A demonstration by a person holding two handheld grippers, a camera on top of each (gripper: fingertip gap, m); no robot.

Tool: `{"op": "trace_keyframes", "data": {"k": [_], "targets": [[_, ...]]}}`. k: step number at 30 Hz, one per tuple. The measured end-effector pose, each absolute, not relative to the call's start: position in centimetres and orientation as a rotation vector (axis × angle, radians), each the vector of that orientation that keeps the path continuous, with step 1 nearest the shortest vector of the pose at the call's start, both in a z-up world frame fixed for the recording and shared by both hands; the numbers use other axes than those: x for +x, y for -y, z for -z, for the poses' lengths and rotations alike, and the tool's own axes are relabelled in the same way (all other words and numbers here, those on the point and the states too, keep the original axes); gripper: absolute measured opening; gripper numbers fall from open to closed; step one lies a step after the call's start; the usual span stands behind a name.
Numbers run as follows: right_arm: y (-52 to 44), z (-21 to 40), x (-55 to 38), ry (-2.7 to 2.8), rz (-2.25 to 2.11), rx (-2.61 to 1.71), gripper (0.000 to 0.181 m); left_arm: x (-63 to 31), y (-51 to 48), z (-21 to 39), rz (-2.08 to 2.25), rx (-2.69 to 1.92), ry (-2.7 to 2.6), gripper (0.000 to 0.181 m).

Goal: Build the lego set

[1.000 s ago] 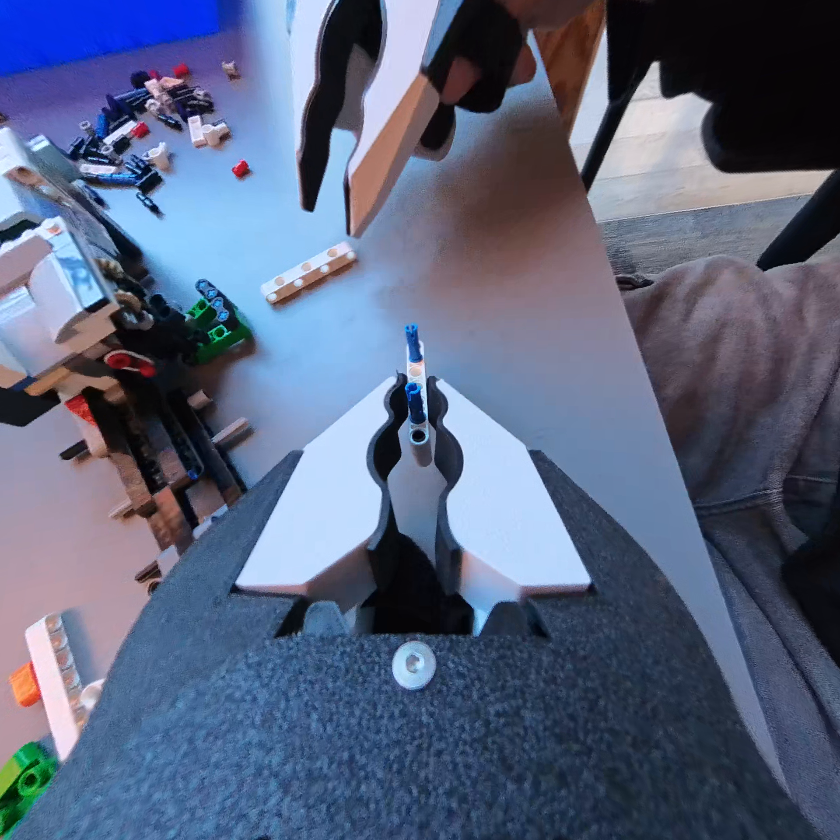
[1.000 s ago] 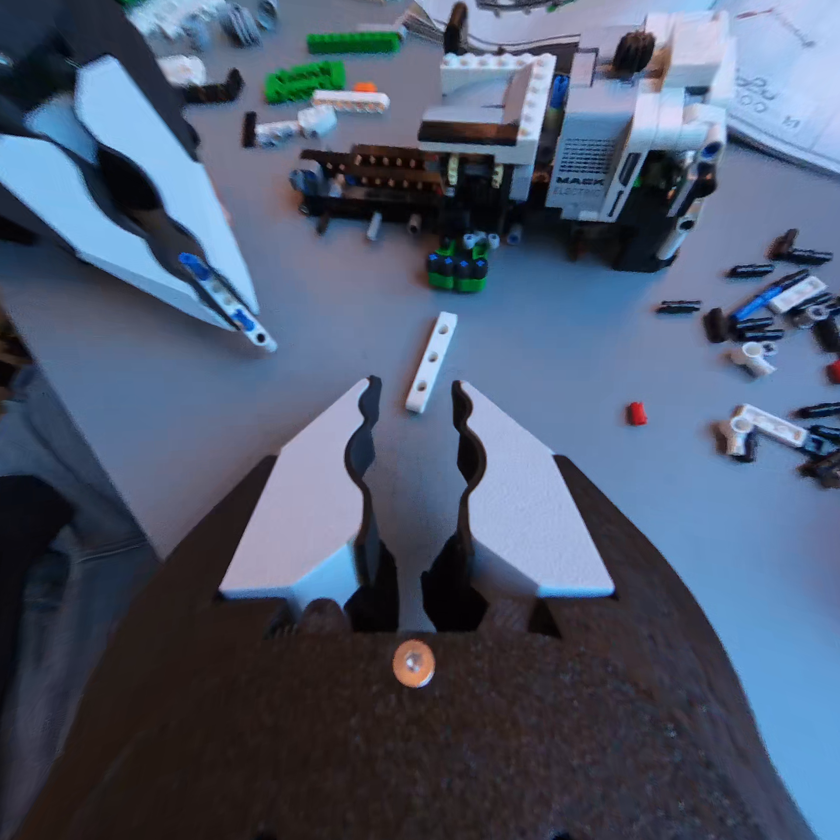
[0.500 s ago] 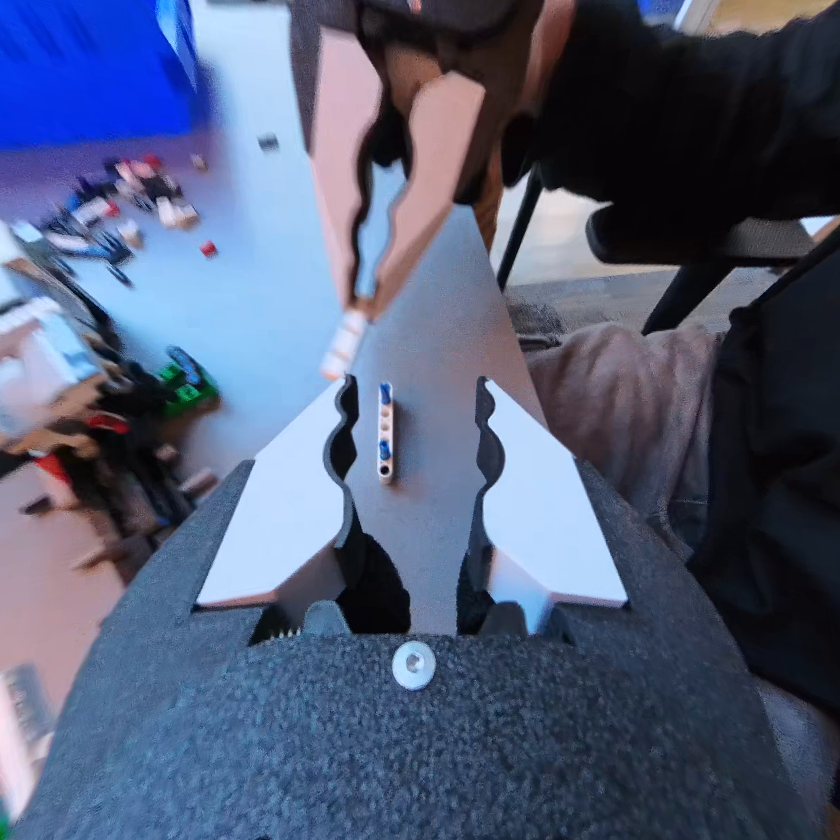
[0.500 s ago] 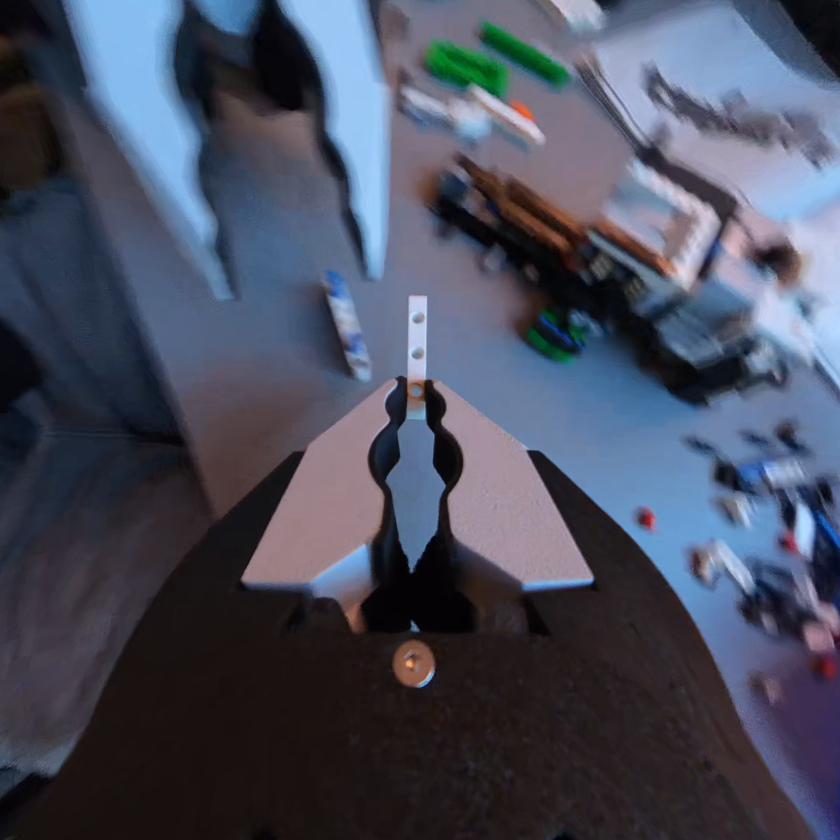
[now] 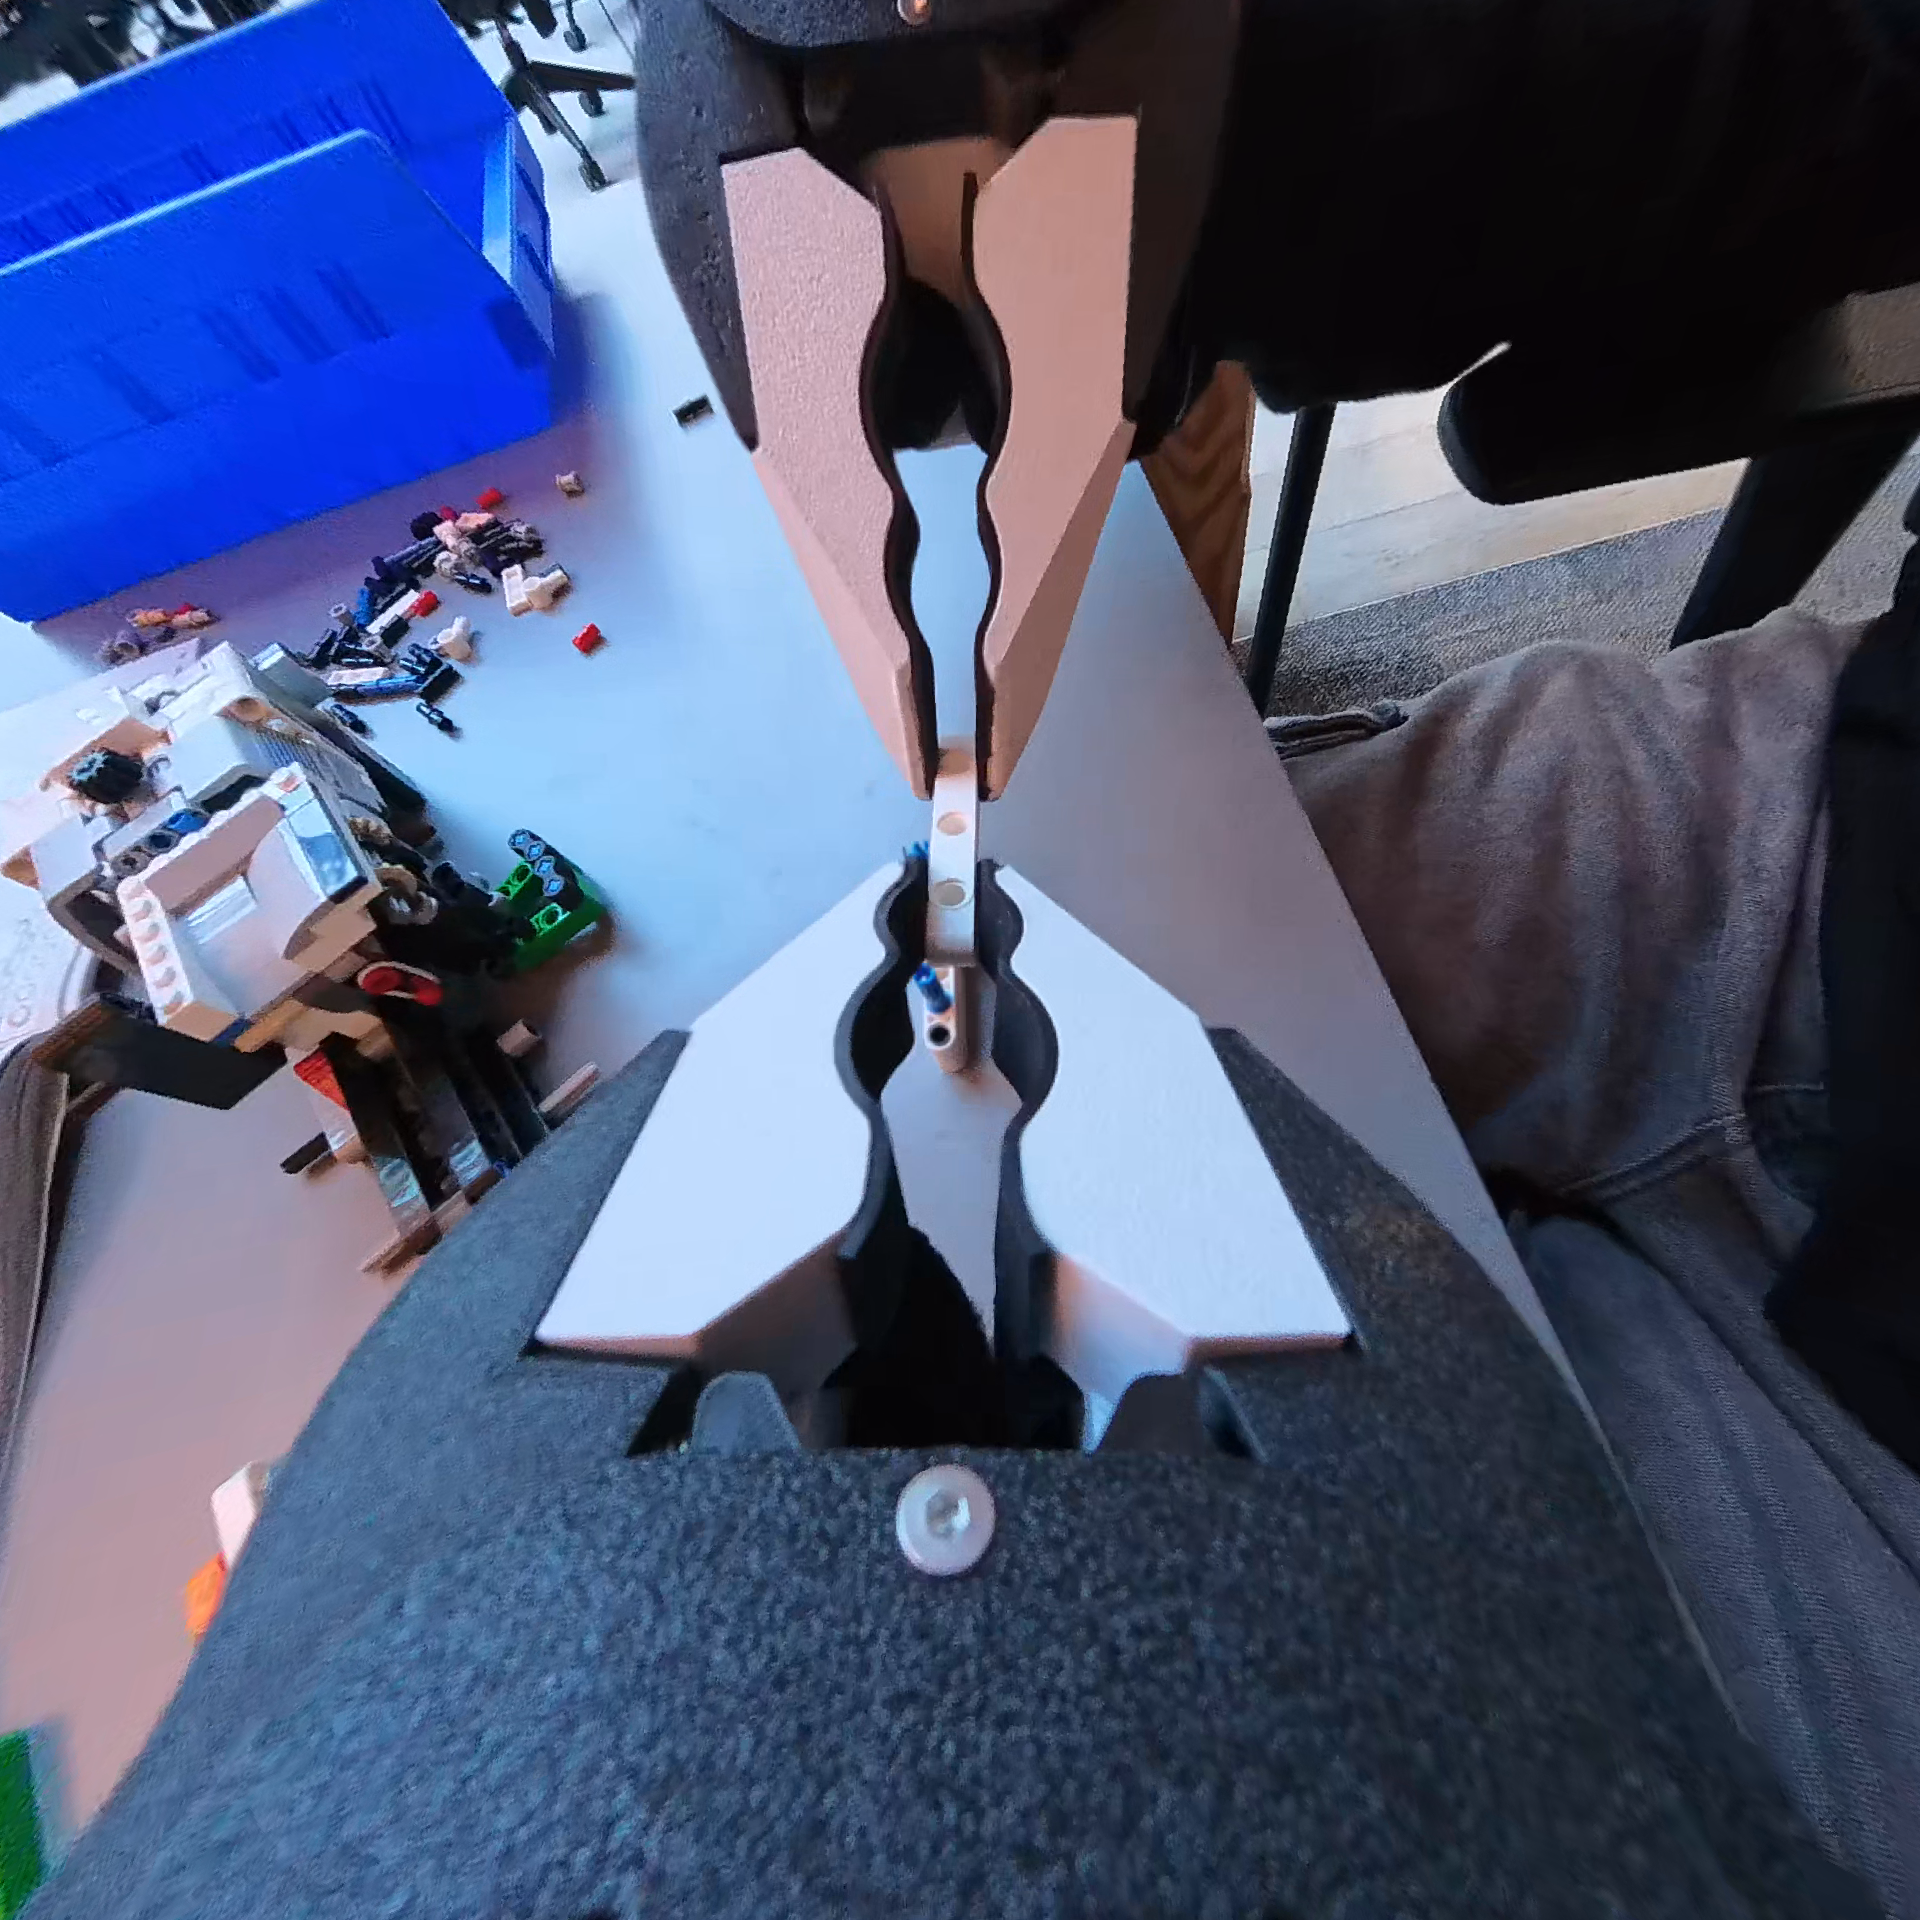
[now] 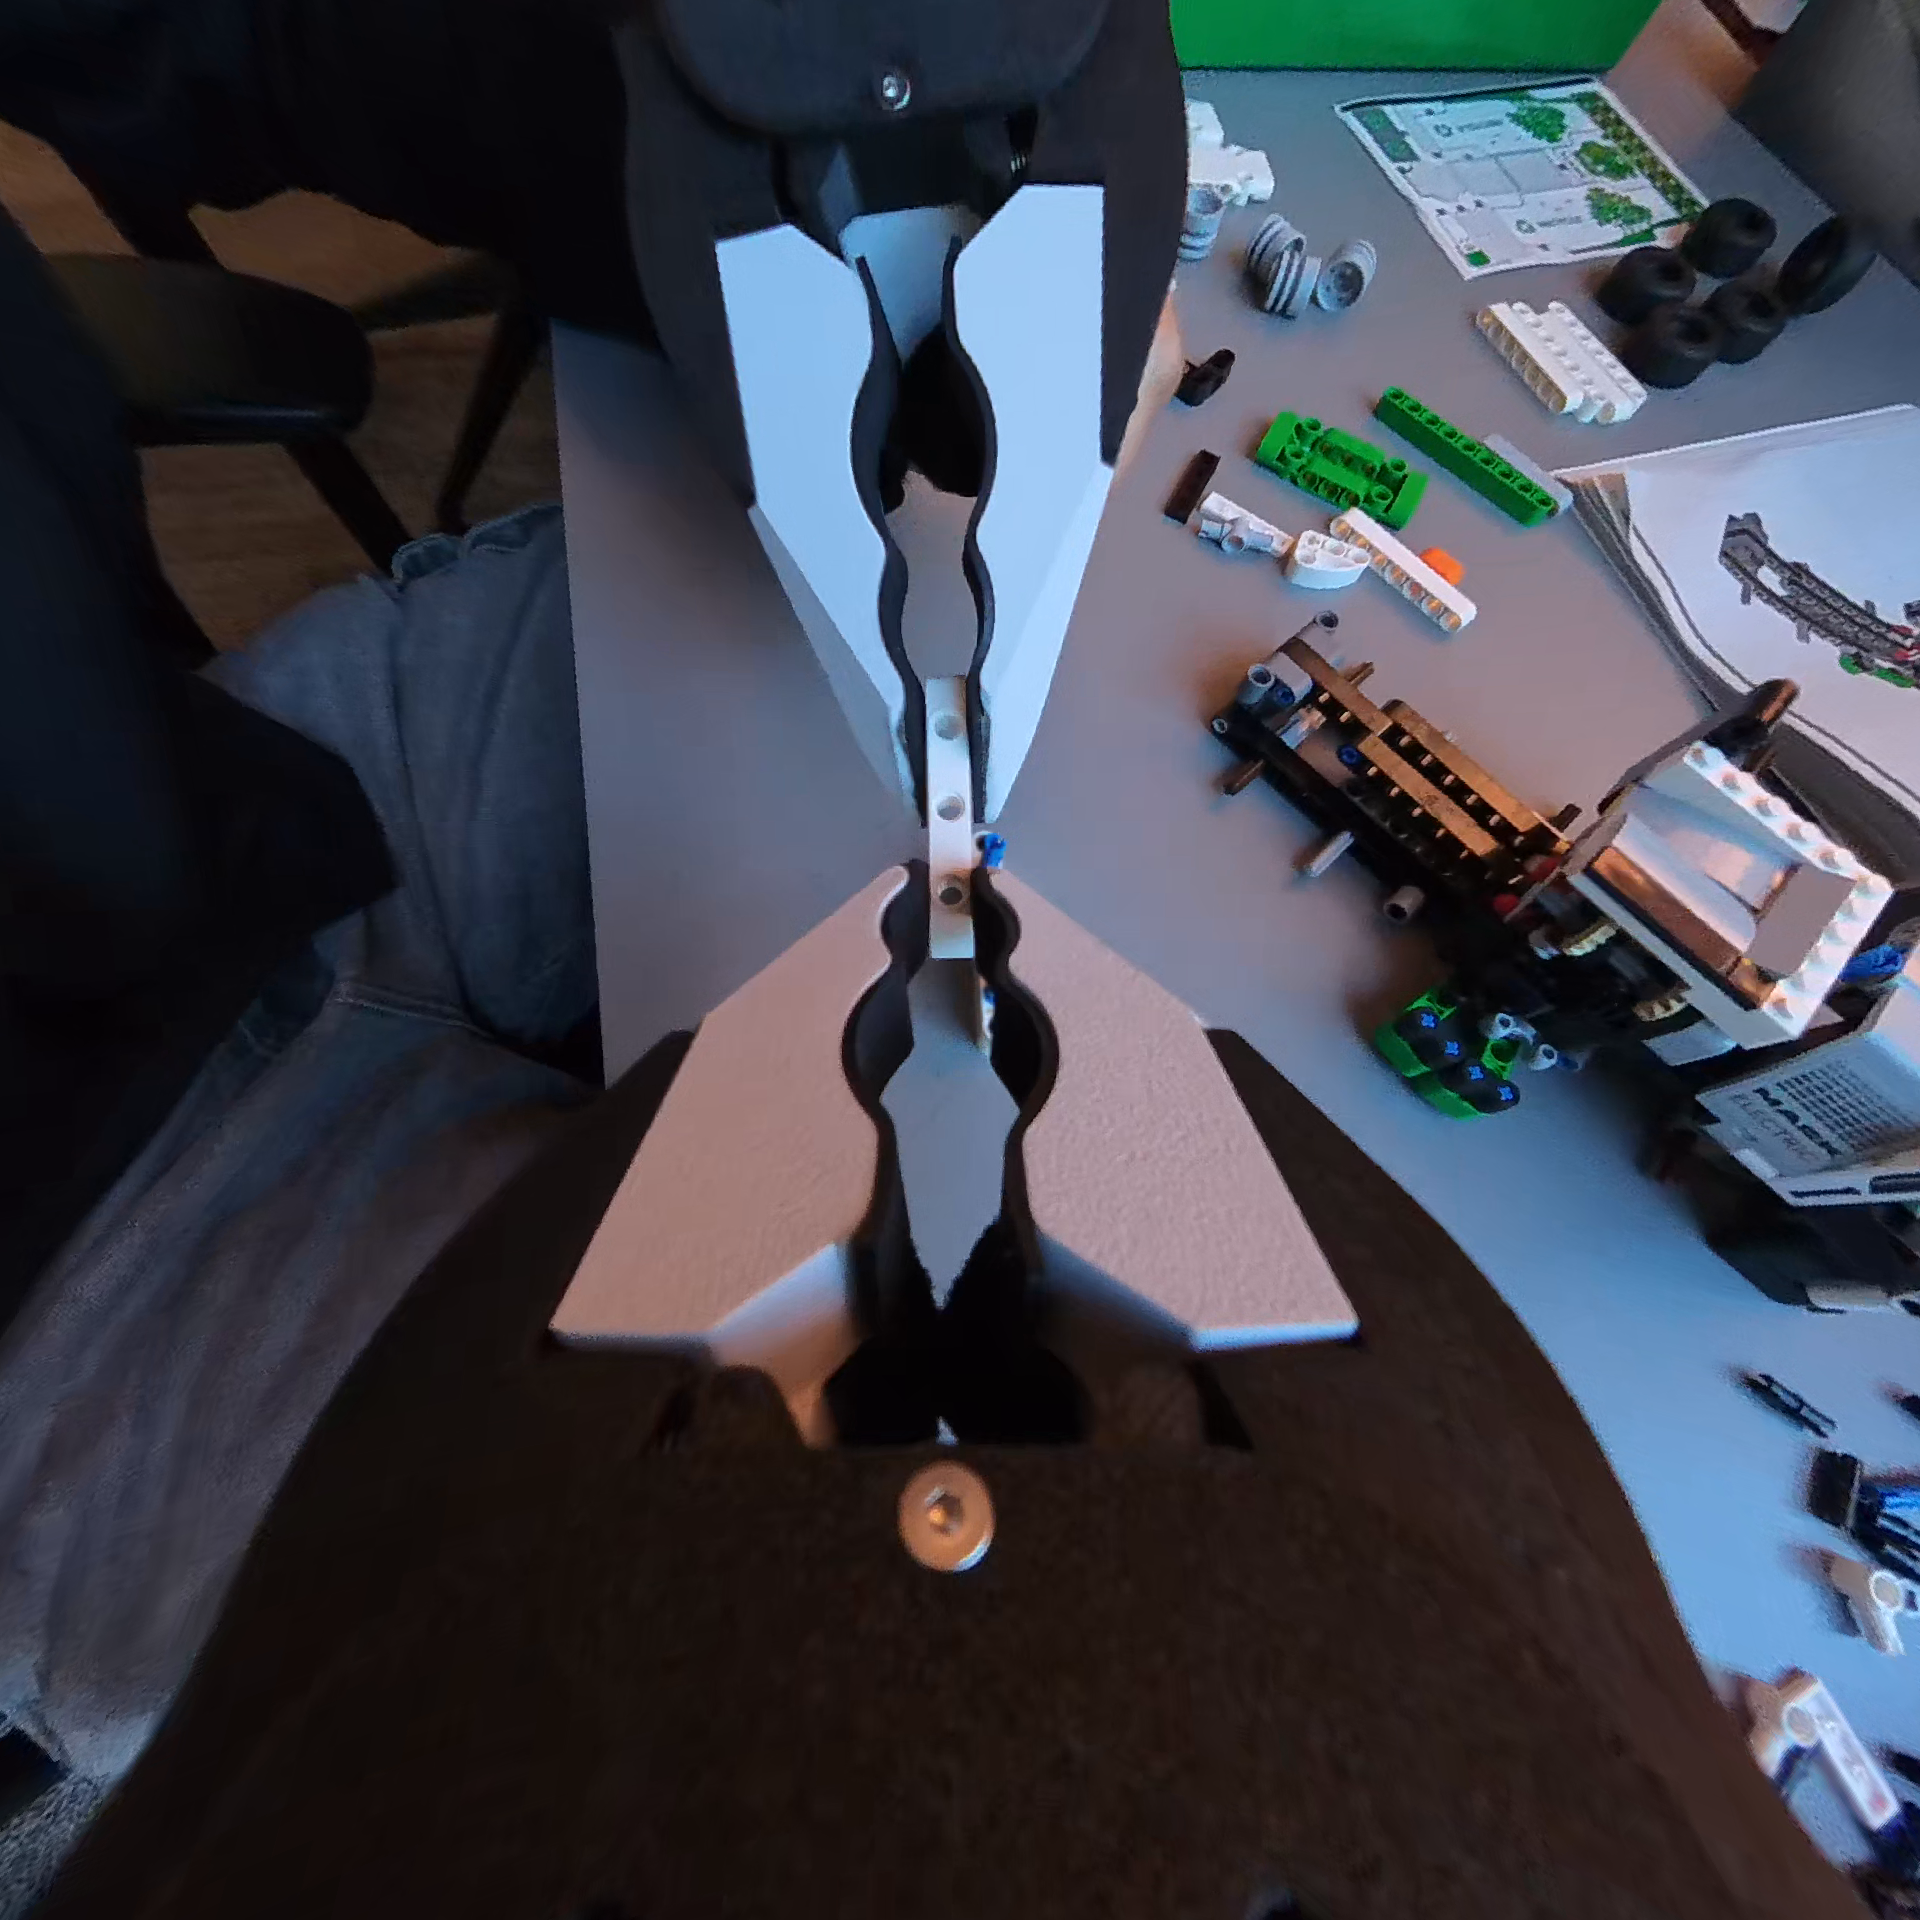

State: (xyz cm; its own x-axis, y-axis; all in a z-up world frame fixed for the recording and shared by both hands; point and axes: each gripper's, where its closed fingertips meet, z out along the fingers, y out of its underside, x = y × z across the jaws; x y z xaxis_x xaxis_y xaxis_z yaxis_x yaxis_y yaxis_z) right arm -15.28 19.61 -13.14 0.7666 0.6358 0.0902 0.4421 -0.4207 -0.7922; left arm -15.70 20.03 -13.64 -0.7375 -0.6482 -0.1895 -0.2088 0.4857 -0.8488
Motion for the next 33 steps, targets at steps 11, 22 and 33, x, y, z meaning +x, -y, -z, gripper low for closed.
{"op": "trace_keyframes", "data": {"k": [11, 22, 33], "targets": [[-19.8, 15.2, -14.0, 0.706, -0.275, -2.088, 0.007, -14.8, -20.5, 15.2, 1.252, -0.789, -2.26, 0.007], [-19.8, 15.6, -13.6, 0.728, -0.194, -2.086, 0.007, -14.8, -21.1, 15.5, 1.241, -0.805, -2.243, 0.006], [-20.0, 16.3, -13.5, 0.738, -0.259, -2.109, 0.007, -14.8, -21.2, 16.1, 1.219, -0.841, -2.279, 0.006]]}}
